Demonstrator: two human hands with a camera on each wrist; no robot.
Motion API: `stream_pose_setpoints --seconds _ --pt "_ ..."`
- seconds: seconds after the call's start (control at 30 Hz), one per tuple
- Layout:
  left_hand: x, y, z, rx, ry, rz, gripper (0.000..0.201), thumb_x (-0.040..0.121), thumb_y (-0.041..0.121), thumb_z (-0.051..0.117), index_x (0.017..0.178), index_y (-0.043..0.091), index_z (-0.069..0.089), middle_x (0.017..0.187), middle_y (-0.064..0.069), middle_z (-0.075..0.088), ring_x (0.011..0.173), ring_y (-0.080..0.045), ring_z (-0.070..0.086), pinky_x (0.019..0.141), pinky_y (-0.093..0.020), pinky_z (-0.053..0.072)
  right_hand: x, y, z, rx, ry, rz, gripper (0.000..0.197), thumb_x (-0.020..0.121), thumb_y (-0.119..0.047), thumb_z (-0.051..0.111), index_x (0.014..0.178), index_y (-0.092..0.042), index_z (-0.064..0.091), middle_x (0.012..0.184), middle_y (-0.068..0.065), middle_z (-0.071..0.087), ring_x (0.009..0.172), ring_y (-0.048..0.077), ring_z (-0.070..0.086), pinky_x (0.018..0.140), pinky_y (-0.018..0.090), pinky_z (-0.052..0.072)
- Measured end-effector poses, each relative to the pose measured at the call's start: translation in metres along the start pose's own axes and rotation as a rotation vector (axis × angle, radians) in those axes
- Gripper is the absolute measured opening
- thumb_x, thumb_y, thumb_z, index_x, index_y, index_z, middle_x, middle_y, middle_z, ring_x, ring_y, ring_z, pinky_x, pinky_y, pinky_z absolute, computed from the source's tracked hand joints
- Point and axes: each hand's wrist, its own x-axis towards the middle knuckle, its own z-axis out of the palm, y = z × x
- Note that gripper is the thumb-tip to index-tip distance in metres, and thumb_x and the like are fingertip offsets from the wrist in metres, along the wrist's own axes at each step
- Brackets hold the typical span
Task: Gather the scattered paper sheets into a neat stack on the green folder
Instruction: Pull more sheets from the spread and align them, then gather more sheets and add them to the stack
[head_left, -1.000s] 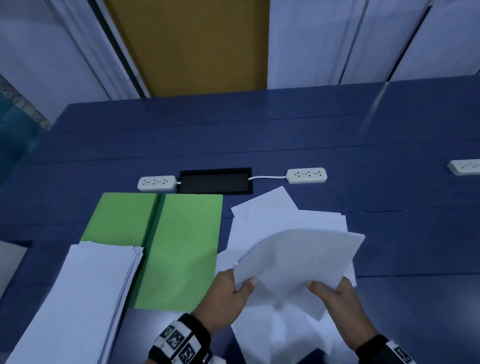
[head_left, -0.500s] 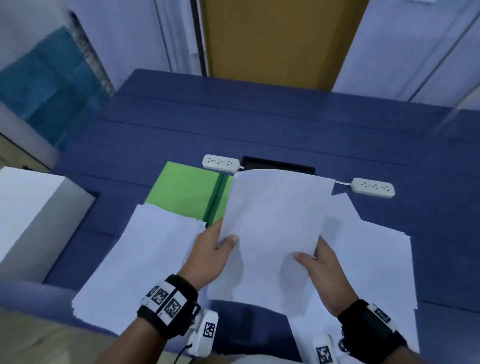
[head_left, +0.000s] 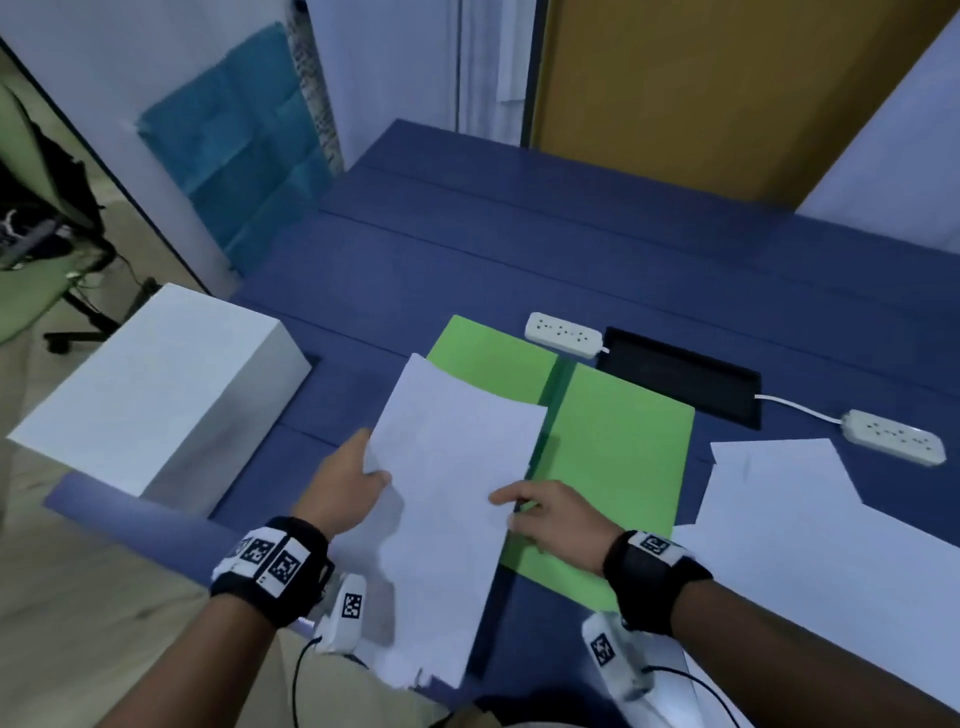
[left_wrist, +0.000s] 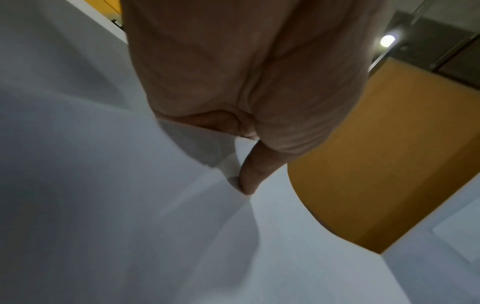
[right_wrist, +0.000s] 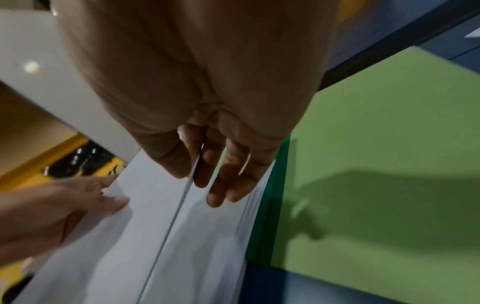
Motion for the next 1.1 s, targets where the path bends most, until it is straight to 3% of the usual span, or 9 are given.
stream_pose_setpoints --seconds 0.03,0.17,0.3,0.5,0.63,0.77,0.87,0.97,1.1 --pt "0.005 -0.01 -0.003 0.035 -0.021 -0.032 0.037 0.098 0.006 0.059 0.127 0.028 0.052 0.124 0.006 0.063 0.119 -0.021 0.058 0.094 -0.033 0.042 0.006 -0.003 0.01 -0.057 -0.034 0.008 0.036 0.101 -0.015 0.06 0.135 -0.027 0.069 0.108 -0.007 0.07 0.077 -0.001 0.063 0.071 0.011 0.048" --pt "0.022 -0.04 0.0 0.212 -0.088 -0.078 0.054 0.099 0.005 0.056 0.15 0.016 0.044 0.147 -0.005 0.056 0.135 -0.031 0.051 0.103 -0.035 0.039 0.024 0.0 0.039 -0.34 -0.191 0.015 0.047 0.104 -0.021 0.058 0.15 -0.02 0.055 0.137 0.003 0.063 0.116 0.019 0.062 0.103 0.027 0.048" --pt "0.033 -0.051 0.009 0.27 -0.099 -0.13 0.056 0.098 0.002 0.052 0.151 0.018 0.044 0.148 -0.008 0.056 0.134 -0.032 0.052 0.105 -0.035 0.041 0.032 0.006 0.043 -0.378 -0.254 0.098 0.055 0.103 -0.025 0.059 0.156 -0.019 0.047 0.146 0.003 0.058 0.135 0.021 0.055 0.109 0.028 0.042" --pt "0.04 -0.061 0.024 0.284 -0.027 -0.167 0.076 0.094 0.02 0.07 0.159 0.017 0.031 0.153 -0.017 0.047 0.141 -0.035 0.045 0.113 -0.043 0.039 0.031 0.022 0.024 -0.284 -0.203 0.188 0.049 0.1 -0.03 0.06 0.148 -0.02 0.056 0.134 -0.002 0.066 0.124 0.019 0.062 0.107 0.032 0.049" --pt "0.032 -0.049 0.037 0.365 0.093 -0.167 0.074 0.089 0.038 0.074 0.153 0.022 0.038 0.144 -0.018 0.046 0.131 -0.043 0.046 0.105 -0.053 0.042 0.016 0.023 0.004 -0.236 -0.132 0.171 0.042 0.102 -0.03 0.058 0.143 -0.023 0.059 0.135 -0.001 0.066 0.123 0.019 0.062 0.106 0.034 0.05" --pt "0.018 -0.03 0.065 0.322 0.15 -0.006 0.065 0.089 0.035 0.075 0.147 0.02 0.051 0.135 -0.017 0.055 0.124 -0.044 0.049 0.104 -0.057 0.043 -0.008 0.041 -0.018 -0.11 0.011 0.185 0.034 0.102 -0.025 0.058 0.135 -0.022 0.066 0.12 -0.003 0.069 0.113 0.022 0.067 0.104 0.037 0.053" --pt "-0.005 -0.012 0.099 0.255 0.078 0.128 0.056 0.09 0.032 0.075 0.142 0.024 0.055 0.126 -0.008 0.058 0.116 -0.034 0.056 0.103 -0.049 0.046 -0.031 0.066 -0.034 0.005 0.106 0.224 0.029 0.101 -0.025 0.06 0.129 -0.021 0.068 0.107 -0.004 0.069 0.096 0.02 0.069 0.092 0.036 0.056" --pt "-0.029 0.006 0.138 0.19 -0.086 0.283 0.05 0.09 0.03 0.075 0.137 0.027 0.057 0.119 0.002 0.057 0.11 -0.023 0.06 0.098 -0.041 0.05 -0.062 0.093 -0.053 0.111 0.178 0.271 0.024 0.101 -0.022 0.062 0.124 -0.02 0.068 0.096 -0.004 0.066 0.088 0.012 0.064 0.079 0.027 0.051" --pt "-0.043 0.039 0.186 0.21 -0.277 0.411 0.048 0.092 0.029 0.073 0.138 0.026 0.058 0.117 0.01 0.055 0.113 -0.01 0.057 0.097 -0.026 0.047 -0.109 0.134 -0.082 0.252 0.316 0.349 0.022 0.102 -0.019 0.062 0.123 -0.017 0.068 0.104 0.003 0.068 0.089 0.015 0.065 0.074 0.024 0.049"
